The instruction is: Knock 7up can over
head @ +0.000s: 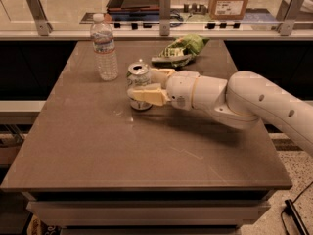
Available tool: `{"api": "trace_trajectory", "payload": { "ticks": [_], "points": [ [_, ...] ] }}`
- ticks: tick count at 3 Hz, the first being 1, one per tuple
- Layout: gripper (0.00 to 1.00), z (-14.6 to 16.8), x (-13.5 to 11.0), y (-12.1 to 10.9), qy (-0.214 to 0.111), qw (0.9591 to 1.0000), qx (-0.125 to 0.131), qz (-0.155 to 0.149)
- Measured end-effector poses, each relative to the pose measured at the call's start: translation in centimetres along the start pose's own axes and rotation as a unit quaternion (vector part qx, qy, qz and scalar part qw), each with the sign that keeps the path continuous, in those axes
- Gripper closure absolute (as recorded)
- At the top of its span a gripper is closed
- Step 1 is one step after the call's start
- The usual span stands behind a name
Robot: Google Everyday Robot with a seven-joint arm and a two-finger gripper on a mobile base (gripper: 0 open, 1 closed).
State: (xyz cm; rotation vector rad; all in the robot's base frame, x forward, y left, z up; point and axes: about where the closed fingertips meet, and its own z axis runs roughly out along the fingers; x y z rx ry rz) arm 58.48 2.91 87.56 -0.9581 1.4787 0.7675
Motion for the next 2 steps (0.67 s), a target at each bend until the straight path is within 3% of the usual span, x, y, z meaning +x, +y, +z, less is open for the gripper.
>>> {"api": "trace_trajectory", "payload": {
  "ticks": [2],
  "points": [
    [0.85, -0.02, -0.31, -0.3, 0.0, 0.9999, 0.001, -0.013]
  ]
}}
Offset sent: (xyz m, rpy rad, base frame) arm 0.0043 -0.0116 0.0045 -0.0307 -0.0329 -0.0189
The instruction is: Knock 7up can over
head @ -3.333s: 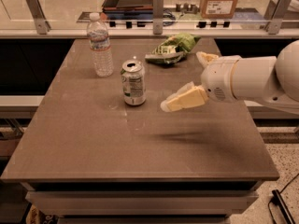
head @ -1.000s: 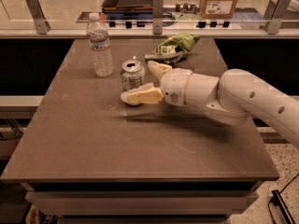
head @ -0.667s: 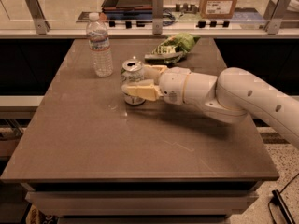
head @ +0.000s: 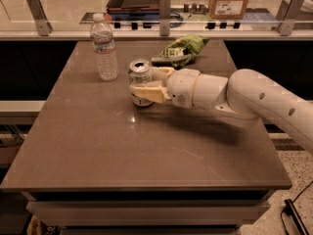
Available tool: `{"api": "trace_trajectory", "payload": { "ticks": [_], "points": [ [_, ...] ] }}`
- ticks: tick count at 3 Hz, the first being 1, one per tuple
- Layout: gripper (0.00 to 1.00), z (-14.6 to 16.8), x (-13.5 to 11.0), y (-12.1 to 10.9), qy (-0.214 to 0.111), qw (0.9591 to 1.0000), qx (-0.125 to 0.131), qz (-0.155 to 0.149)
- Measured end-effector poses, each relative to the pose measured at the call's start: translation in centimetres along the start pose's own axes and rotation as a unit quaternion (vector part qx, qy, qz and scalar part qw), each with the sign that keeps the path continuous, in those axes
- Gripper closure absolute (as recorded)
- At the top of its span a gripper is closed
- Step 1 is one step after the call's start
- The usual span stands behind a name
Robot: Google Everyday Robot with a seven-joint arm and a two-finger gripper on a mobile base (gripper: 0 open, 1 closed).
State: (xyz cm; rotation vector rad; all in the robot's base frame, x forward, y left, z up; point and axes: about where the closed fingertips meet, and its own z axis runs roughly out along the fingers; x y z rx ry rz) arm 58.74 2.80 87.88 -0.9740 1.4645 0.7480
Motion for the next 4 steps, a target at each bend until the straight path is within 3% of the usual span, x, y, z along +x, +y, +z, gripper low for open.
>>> {"api": "trace_trajectory", "payload": {
  "ticks": [1, 4],
  "points": [
    [1.0, -1.1, -0.3, -0.3, 0.018, 0.9997, 0.01, -0.011],
    [1.0, -3.5, -0.3, -1.0, 0.092, 0.9952, 0.02, -0.029]
  ]
}}
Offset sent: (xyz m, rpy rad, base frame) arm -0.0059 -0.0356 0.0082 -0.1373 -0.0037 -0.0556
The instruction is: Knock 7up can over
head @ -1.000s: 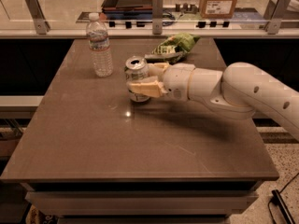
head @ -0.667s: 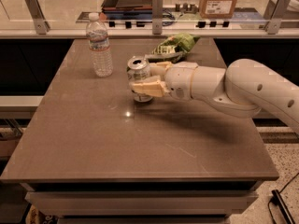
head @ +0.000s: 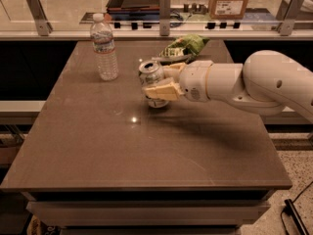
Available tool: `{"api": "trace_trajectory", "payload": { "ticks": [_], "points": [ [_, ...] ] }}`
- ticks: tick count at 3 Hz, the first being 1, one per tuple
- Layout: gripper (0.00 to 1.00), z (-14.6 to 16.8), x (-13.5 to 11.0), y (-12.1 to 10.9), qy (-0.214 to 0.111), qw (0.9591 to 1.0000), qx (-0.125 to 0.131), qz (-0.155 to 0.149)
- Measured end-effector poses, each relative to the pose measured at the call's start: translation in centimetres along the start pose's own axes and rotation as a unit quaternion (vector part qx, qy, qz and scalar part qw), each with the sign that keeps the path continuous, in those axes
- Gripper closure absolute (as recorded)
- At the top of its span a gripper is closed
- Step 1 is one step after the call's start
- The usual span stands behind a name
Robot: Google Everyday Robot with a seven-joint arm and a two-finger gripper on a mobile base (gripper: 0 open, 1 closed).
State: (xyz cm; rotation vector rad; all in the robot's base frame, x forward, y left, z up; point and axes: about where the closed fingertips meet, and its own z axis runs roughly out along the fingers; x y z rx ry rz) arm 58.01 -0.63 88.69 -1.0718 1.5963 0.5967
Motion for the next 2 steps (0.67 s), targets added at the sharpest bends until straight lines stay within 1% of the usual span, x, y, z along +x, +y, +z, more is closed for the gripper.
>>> {"api": "trace_trajectory", "payload": {
  "ticks": [1, 2],
  "points": [
    [1.0, -0.83, 0.25, -0.26, 0.035, 0.9994, 0.0, -0.004],
    [1.0, -1.74, 0.45, -0.51, 0.069, 0.9976, 0.001, -0.008]
  ]
}}
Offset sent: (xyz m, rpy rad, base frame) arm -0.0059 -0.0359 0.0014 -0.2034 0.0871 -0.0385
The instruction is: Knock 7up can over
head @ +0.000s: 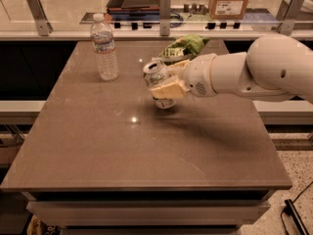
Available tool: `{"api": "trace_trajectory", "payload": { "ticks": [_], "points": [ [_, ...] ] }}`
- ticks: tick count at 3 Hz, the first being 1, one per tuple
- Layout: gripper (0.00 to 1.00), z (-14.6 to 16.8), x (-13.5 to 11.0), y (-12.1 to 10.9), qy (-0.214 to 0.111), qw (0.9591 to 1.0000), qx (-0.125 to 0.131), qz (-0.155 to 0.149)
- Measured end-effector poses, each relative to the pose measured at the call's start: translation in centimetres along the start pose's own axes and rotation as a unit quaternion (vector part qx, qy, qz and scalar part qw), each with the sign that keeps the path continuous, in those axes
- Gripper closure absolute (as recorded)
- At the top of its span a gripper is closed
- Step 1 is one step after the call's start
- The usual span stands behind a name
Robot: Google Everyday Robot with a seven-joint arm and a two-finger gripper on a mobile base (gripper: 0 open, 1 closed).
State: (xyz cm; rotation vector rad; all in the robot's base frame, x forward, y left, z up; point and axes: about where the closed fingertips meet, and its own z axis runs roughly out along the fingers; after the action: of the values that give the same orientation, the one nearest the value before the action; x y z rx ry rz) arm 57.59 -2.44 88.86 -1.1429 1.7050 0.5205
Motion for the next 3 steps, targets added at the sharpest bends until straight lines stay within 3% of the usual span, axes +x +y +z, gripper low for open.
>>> {"api": "trace_trajectory", "payload": {
  "ticks": [2, 3],
  "points": [
    [1.0, -1.6, 0.7, -1.6, 0.077, 0.9969, 0.01, -0.015],
    [1.0, -2.3, 1.3, -2.2, 0.123, 0.9919, 0.015, -0.026]
  ]
}}
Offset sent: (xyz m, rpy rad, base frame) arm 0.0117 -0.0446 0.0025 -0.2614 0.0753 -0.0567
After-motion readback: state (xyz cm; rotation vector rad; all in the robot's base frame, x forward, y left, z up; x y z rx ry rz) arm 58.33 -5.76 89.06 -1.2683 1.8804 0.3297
